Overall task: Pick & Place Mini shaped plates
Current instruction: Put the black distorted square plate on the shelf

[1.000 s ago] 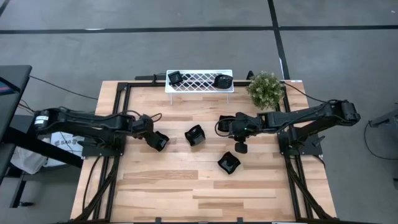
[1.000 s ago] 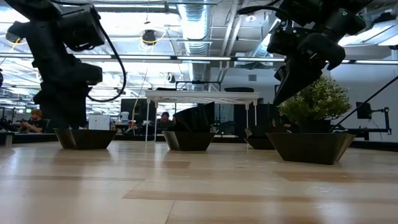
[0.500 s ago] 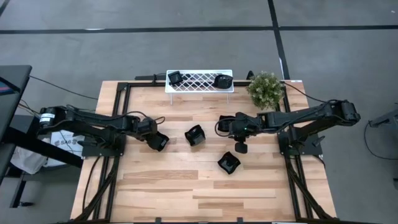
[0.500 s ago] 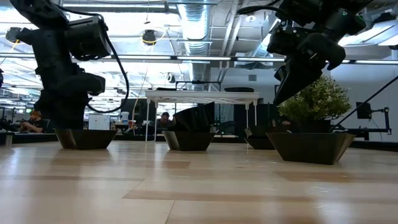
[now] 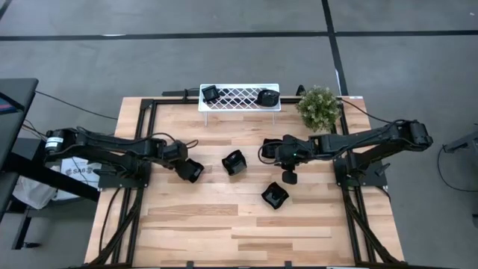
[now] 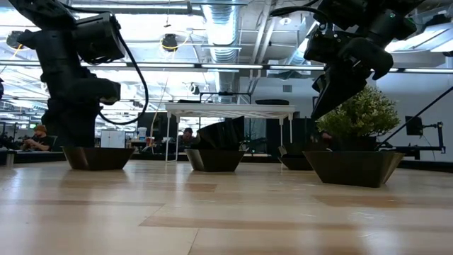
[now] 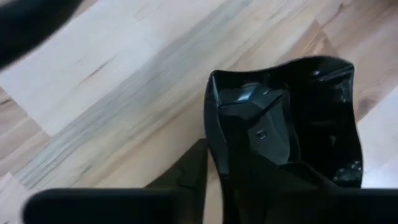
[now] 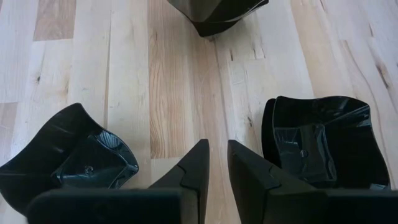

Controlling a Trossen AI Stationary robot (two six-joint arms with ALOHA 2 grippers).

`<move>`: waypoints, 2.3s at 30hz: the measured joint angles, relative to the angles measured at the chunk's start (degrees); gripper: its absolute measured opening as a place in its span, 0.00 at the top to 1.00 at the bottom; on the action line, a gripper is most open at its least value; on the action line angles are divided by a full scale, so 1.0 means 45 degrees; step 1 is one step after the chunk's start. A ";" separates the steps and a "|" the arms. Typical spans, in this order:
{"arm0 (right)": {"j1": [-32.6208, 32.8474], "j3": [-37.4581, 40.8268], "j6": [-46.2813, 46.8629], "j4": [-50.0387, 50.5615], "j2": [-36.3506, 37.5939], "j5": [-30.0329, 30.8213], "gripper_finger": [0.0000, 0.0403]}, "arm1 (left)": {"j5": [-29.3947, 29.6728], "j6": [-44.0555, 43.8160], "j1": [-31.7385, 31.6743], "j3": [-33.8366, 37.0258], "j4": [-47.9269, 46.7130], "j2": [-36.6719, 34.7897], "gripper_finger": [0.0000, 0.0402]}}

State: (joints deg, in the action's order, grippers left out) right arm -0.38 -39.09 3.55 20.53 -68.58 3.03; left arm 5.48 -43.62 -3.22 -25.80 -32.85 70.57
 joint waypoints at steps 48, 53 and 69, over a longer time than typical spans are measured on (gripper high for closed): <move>0.0010 -0.0010 -0.0792 -0.0212 0.1758 0.0486 0.87 | 0.2108 0.9603 -0.4181 -0.9682 0.3666 0.3291 0.99; 0.0010 -0.0005 -0.0784 -0.0036 0.1613 0.0486 0.87 | 0.0776 0.9978 -0.5131 -1.1112 0.3888 0.5225 0.99; 0.0000 0.0005 -0.0675 -0.0002 0.1210 0.0486 0.87 | -0.0007 0.8956 -0.6559 -1.1608 0.4251 0.7409 0.98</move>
State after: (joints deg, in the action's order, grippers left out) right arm -0.38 -39.07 0.51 20.52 -63.13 5.21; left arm 5.45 -3.32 -32.74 -78.04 -13.72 103.91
